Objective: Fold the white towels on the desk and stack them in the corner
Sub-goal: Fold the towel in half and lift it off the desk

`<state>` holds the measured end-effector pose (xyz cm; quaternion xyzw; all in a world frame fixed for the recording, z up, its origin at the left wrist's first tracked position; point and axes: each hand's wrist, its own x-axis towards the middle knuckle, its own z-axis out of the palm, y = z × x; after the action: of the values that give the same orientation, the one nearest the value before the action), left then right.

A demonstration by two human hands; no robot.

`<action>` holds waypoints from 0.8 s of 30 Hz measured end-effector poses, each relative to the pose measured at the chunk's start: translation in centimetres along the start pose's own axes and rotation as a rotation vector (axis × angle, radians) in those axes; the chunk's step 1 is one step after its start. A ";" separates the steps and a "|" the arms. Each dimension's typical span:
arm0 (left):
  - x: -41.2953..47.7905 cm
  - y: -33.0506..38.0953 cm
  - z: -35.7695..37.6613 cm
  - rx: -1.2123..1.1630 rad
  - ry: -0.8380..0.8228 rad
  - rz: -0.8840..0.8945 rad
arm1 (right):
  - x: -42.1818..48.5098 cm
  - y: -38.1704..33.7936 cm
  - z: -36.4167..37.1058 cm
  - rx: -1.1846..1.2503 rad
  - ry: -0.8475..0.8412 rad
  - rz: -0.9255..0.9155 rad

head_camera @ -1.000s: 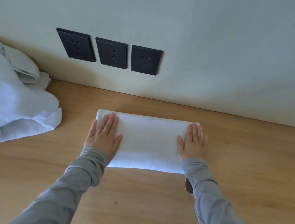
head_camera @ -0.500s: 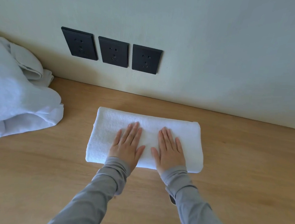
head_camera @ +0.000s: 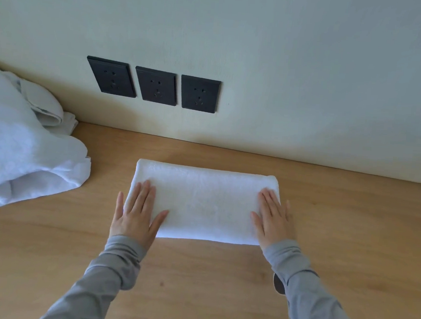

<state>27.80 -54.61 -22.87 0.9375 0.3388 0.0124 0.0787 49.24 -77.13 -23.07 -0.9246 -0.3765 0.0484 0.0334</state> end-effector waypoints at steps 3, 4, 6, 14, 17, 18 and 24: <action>2.4 0.5 -1.0 -0.134 0.085 -0.056 | 2.4 0.4 -1.6 0.150 0.058 0.060; 3.5 0.6 -1.1 -0.237 0.096 -0.151 | 3.3 0.4 -2.0 0.254 0.046 0.126; 6.0 0.2 -1.5 -0.496 0.075 -0.444 | 5.1 0.3 -2.9 0.602 0.039 0.362; 9.9 -2.1 -0.9 -0.845 0.120 -0.837 | 8.9 1.1 -4.8 0.972 -0.065 0.902; 10.5 -2.0 -0.4 -0.823 0.162 -0.790 | 9.2 1.6 -4.2 1.002 -0.111 0.919; 10.6 -2.0 -0.2 -0.809 0.170 -0.770 | 9.2 1.6 -4.0 1.018 -0.082 0.913; 10.2 -2.5 1.7 -0.804 0.297 -0.721 | 9.4 1.5 -1.4 1.072 0.060 0.927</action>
<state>34.25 -46.44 -25.23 0.6465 0.6141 0.2449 0.3807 57.15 -71.69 -22.42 -0.8467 0.1325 0.2108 0.4702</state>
